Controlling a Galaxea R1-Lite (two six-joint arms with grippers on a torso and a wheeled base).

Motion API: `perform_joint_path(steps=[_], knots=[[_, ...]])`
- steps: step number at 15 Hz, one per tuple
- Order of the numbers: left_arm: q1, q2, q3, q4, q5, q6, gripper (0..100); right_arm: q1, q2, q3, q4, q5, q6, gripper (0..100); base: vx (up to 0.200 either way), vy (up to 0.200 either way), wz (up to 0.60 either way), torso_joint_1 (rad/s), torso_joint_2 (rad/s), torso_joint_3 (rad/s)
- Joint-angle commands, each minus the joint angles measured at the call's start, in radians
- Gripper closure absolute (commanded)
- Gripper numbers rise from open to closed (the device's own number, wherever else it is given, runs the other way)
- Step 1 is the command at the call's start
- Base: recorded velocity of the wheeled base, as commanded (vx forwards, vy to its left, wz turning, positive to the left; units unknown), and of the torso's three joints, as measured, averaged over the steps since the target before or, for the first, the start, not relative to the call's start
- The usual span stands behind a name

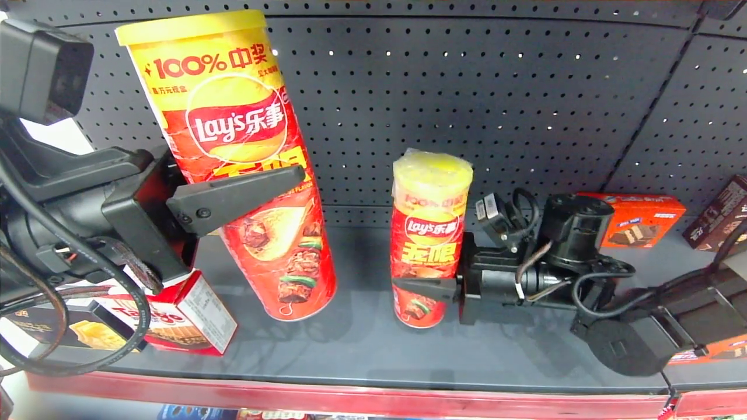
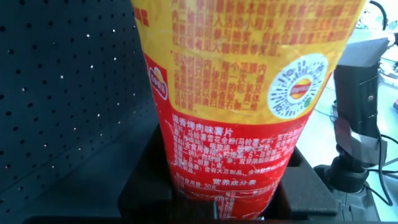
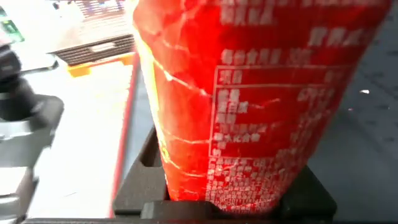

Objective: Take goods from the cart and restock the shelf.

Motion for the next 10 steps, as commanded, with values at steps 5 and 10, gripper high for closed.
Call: perform_joint_path(steps=[5,10], knots=[[0.001,-0.011,0.027,-0.002,0.001,0.000,100,0.052,0.035,0.237,-0.251,-0.054,-0.001,100,0.000,0.000,0.00,0.000,0.00,0.000],[0.001,-0.019,0.034,0.000,0.008,0.000,100,0.008,0.053,0.240,-0.257,-0.044,-0.002,100,0.000,0.000,0.00,0.000,0.00,0.000]])
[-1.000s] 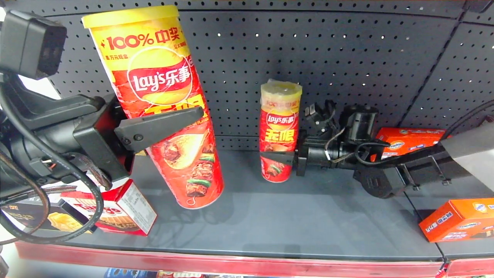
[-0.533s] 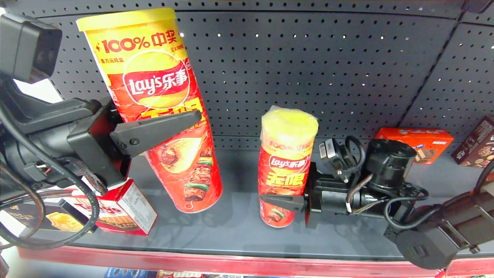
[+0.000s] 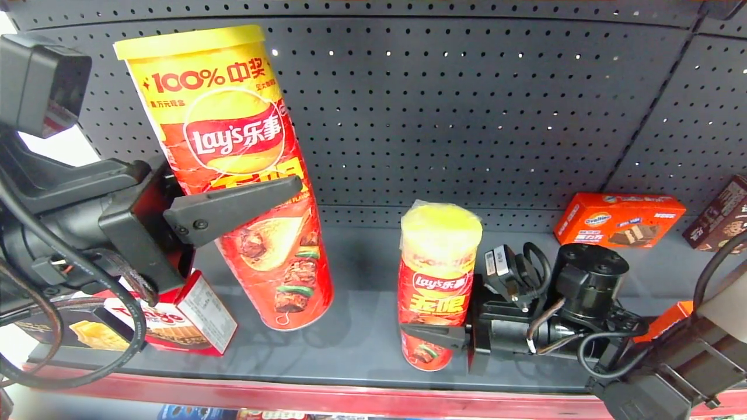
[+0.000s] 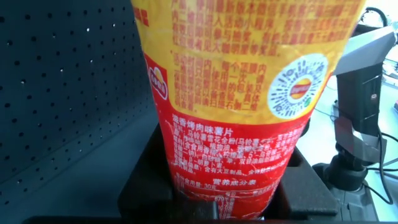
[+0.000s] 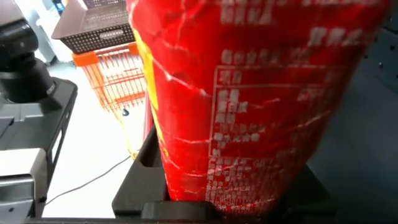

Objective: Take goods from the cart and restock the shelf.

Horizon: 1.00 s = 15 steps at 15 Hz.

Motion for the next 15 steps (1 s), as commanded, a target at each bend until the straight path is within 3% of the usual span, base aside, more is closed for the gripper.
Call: perform_joint_path(steps=[1,7,8,15], knots=[[0.000,-0.002,0.003,0.000,-0.001,0.000,100,-0.016,0.021,0.001,-0.009,0.002,-0.001,100,0.000,0.000,0.00,0.000,0.00,0.000],[0.000,-0.002,0.009,0.000,0.001,0.000,100,-0.027,0.064,0.000,-0.029,0.002,-0.008,100,0.000,0.000,0.00,0.000,0.00,0.000],[0.000,-0.004,0.012,-0.002,0.001,0.000,100,-0.027,0.064,0.001,-0.029,0.002,-0.010,0,0.000,0.000,0.00,0.000,0.00,0.000],[0.000,-0.005,0.021,-0.005,0.001,0.000,100,-0.066,-0.019,0.107,-0.046,0.003,-0.015,0,0.000,0.000,0.00,0.000,0.00,0.000]])
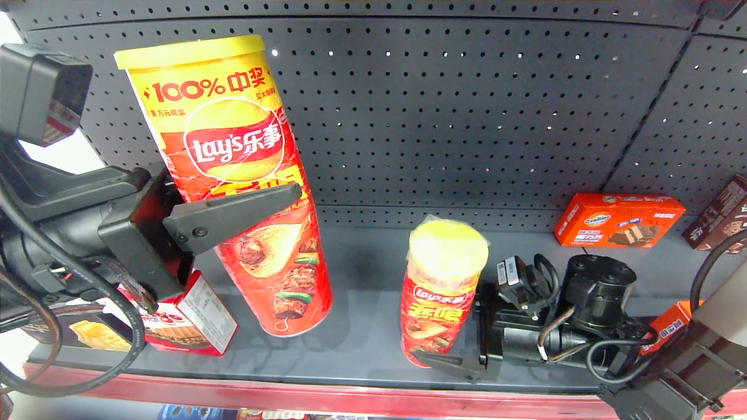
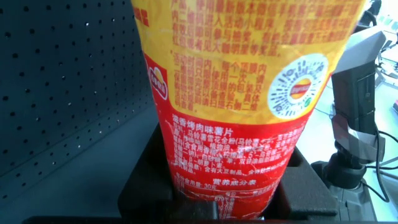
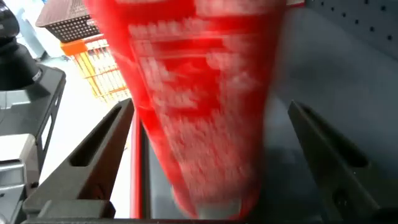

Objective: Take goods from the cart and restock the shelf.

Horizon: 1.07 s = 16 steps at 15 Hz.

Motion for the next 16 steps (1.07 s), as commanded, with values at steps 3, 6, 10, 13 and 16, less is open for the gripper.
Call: perform_joint_path(steps=[3,6,10,13,16], knots=[[0.000,-0.001,0.009,-0.002,-0.001,-0.001,100,-0.055,-0.070,0.059,0.001,0.001,-0.002,0,0.000,0.000,0.00,0.000,0.00,0.000],[-0.001,-0.001,0.009,-0.002,-0.001,-0.001,100,-0.074,-0.074,0.062,0.003,0.001,0.000,0,0.000,0.000,0.00,0.000,0.00,0.000],[-0.001,-0.001,0.018,-0.004,-0.001,-0.001,100,-0.117,-0.074,0.062,0.003,0.001,0.000,0,0.000,0.000,0.00,0.000,0.00,0.000],[-0.001,-0.001,0.025,-0.005,-0.001,-0.001,100,-0.131,-0.074,0.064,0.003,0.001,0.000,0,0.000,0.000,0.00,0.000,0.00,0.000],[0.000,-0.001,0.025,-0.005,-0.001,-0.001,100,-0.134,-0.074,0.064,0.001,0.001,-0.002,0,0.000,0.000,0.00,0.000,0.00,0.000]])
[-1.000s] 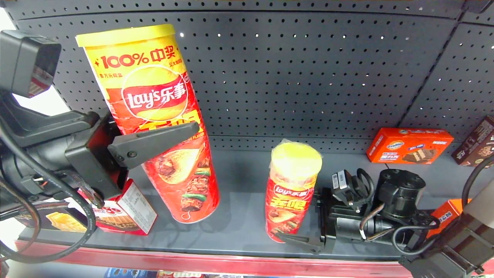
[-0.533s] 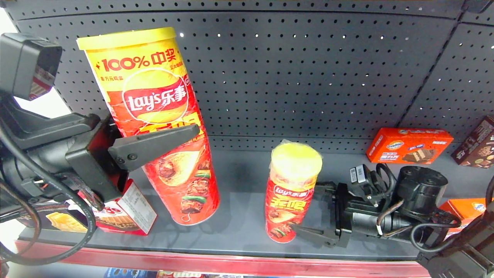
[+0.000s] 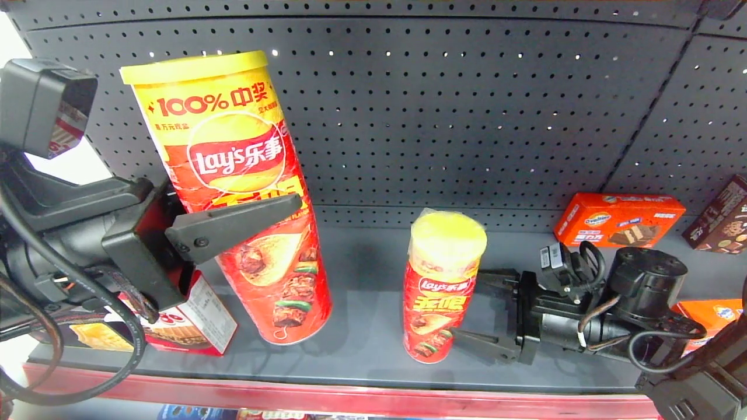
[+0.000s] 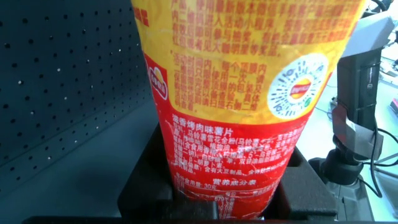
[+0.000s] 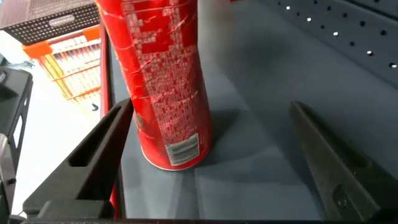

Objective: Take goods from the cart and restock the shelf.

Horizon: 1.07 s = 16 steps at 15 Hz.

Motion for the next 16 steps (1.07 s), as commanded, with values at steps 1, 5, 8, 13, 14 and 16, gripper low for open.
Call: perform_joint_path(steps=[1,5,8,13,14,16], knots=[[0.001,0.002,0.001,0.000,-0.001,-0.001,100,0.001,-0.002,0.002,-0.002,0.001,-0.001,0,0.000,0.000,0.00,0.000,0.00,0.000],[0.001,-0.015,0.030,-0.002,-0.001,-0.001,100,0.005,-0.132,0.054,0.006,0.001,0.006,0,0.000,0.000,0.00,0.000,0.00,0.000],[0.001,-0.037,0.050,-0.002,-0.001,-0.001,100,-0.055,-0.335,0.150,0.010,-0.001,0.018,0,0.000,0.000,0.00,0.000,0.00,0.000],[0.001,-0.051,0.048,-0.002,0.006,-0.001,100,-0.403,-0.796,0.180,0.251,-0.015,0.073,0,0.000,0.000,0.00,0.000,0.00,0.000],[0.001,-0.054,0.047,-0.002,0.006,-0.001,100,-0.504,-0.911,0.181,0.381,-0.021,0.081,0,0.000,0.000,0.00,0.000,0.00,0.000],[0.001,-0.055,0.048,-0.005,0.006,0.001,100,-0.671,-1.174,0.190,0.705,-0.085,0.148,0,0.000,0.000,0.00,0.000,0.00,0.000]])
